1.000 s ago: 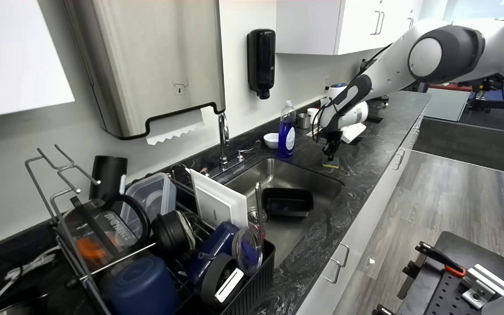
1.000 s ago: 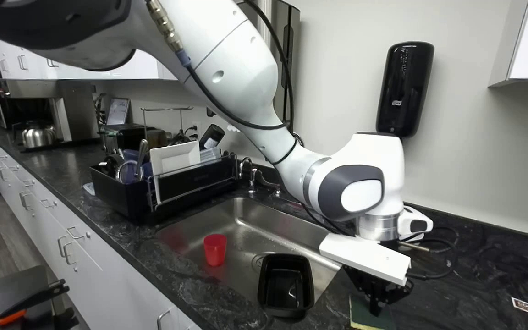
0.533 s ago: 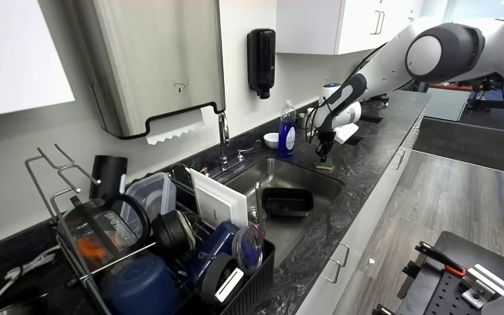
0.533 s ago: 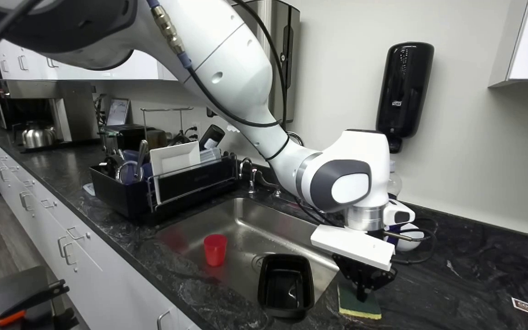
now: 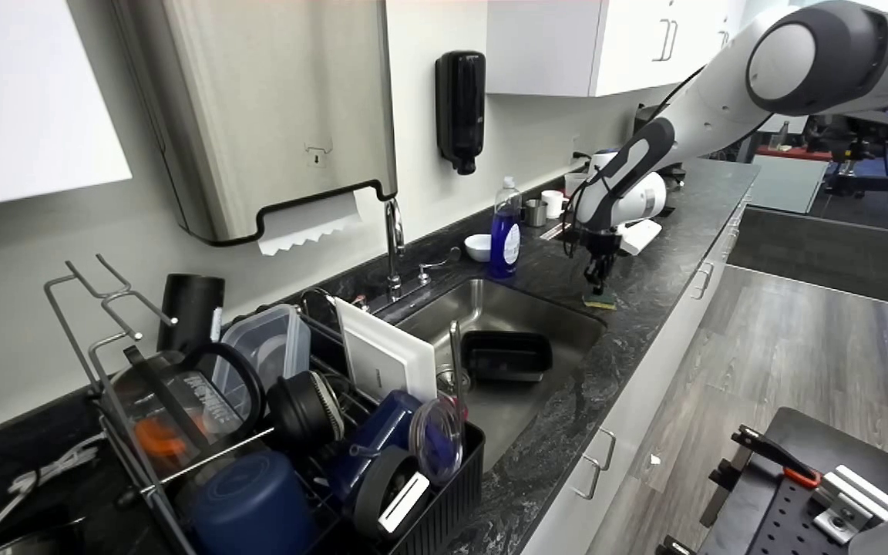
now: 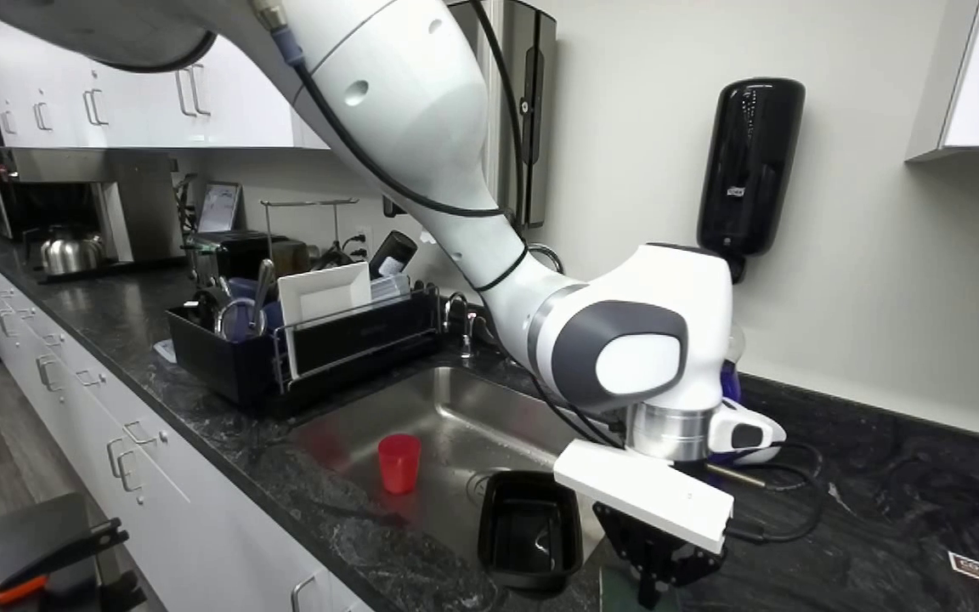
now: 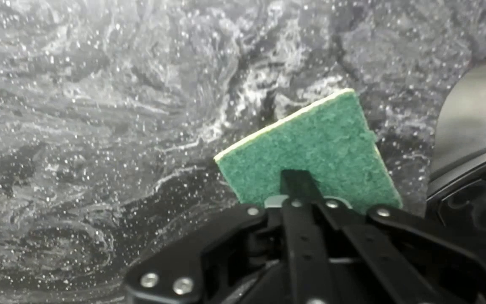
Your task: Scrub the counter using the sponge
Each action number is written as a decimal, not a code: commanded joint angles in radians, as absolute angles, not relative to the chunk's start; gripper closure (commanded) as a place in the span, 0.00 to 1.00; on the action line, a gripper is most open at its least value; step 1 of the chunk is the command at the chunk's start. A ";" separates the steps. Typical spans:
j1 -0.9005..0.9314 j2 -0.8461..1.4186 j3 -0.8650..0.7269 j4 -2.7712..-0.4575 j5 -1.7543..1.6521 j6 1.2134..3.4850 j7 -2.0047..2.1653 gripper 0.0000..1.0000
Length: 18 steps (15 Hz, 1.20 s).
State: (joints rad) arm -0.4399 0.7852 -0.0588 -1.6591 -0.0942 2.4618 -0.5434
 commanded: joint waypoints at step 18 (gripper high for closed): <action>-0.420 0.876 -0.060 -1.404 -0.020 2.388 -0.401 1.00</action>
